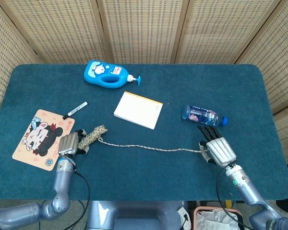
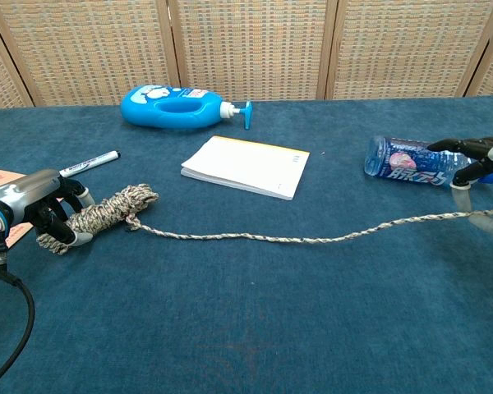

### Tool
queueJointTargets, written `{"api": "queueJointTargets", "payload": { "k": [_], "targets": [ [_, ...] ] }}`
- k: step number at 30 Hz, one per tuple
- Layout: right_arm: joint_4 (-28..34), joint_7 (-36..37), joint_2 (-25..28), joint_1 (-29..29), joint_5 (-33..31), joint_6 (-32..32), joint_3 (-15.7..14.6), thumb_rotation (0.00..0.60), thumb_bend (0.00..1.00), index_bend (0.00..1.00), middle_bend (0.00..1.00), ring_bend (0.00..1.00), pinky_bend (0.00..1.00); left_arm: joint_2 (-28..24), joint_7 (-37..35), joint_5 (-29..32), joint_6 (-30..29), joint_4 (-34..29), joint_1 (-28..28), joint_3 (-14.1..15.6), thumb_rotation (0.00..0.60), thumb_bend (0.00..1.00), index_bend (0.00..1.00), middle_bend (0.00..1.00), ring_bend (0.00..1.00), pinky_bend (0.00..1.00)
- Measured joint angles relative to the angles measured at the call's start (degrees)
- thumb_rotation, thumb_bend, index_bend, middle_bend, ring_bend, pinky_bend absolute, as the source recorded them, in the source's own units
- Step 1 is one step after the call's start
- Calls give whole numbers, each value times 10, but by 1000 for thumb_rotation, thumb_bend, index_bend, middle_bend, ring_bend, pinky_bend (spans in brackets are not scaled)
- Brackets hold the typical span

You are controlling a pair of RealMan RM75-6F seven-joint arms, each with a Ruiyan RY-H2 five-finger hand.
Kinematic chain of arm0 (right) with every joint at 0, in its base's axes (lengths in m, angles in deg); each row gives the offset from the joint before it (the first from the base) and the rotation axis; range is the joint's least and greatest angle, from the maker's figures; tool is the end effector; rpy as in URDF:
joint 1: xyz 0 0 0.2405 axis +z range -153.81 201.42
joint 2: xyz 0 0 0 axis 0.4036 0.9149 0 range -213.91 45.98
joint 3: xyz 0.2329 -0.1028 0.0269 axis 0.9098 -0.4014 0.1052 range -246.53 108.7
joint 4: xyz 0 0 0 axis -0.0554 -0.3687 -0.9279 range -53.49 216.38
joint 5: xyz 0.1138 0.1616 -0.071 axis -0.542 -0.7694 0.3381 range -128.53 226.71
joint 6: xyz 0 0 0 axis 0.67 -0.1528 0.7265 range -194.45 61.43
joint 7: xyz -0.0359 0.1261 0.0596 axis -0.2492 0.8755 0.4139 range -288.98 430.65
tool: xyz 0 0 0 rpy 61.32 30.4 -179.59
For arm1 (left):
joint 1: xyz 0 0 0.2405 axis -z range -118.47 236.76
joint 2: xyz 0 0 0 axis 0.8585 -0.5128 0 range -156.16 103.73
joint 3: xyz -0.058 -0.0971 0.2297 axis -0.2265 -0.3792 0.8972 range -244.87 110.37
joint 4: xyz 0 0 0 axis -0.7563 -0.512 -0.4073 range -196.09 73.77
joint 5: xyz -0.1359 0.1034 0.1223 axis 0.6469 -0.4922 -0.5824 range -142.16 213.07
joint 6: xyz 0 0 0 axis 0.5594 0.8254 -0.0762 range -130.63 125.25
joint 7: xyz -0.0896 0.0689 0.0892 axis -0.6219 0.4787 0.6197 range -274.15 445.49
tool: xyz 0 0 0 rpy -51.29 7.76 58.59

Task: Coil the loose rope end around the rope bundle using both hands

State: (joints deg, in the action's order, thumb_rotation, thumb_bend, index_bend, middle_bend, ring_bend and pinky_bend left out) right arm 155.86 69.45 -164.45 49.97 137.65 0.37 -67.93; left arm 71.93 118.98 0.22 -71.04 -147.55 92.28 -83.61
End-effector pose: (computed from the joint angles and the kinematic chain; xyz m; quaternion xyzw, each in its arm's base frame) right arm -0.2701 -0.2852 0.0451 0.7477 -0.3257 0.3596 0.4534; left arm -0.2100 0.3116 -0.0349 -0.5562 -0.5687 -0.2809 0.5370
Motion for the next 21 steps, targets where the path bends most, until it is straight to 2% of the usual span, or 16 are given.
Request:
{"api": "queueJointTargets", "payload": {
  "k": [4, 8, 10, 15, 21],
  "targets": [
    [1, -1, 1, 0, 1, 0, 0, 600, 450, 644, 0, 0, 0, 2, 0, 7, 2, 3, 3, -2, 600, 352, 355, 348, 359, 554],
    [1, -1, 1, 0, 1, 0, 0, 600, 450, 644, 0, 0, 0, 6, -2, 4, 1, 11, 6, -4, 600, 485, 508, 447, 450, 639],
    [2, 0, 1, 0, 1, 0, 1, 600, 450, 644, 0, 0, 0, 8, -5, 0, -3, 14, 7, -4, 600, 536, 552, 479, 473, 662],
    [3, 0, 2, -1, 2, 2, 1, 600, 450, 644, 0, 0, 0, 2, -12, -16, -9, 14, 5, -2, 600, 631, 563, 488, 481, 669],
    [6, -1, 5, -2, 5, 7, 1, 600, 450, 644, 0, 0, 0, -25, -32, -62, -4, 8, 3, 4, 600, 671, 580, 501, 487, 670]
  ]
}}
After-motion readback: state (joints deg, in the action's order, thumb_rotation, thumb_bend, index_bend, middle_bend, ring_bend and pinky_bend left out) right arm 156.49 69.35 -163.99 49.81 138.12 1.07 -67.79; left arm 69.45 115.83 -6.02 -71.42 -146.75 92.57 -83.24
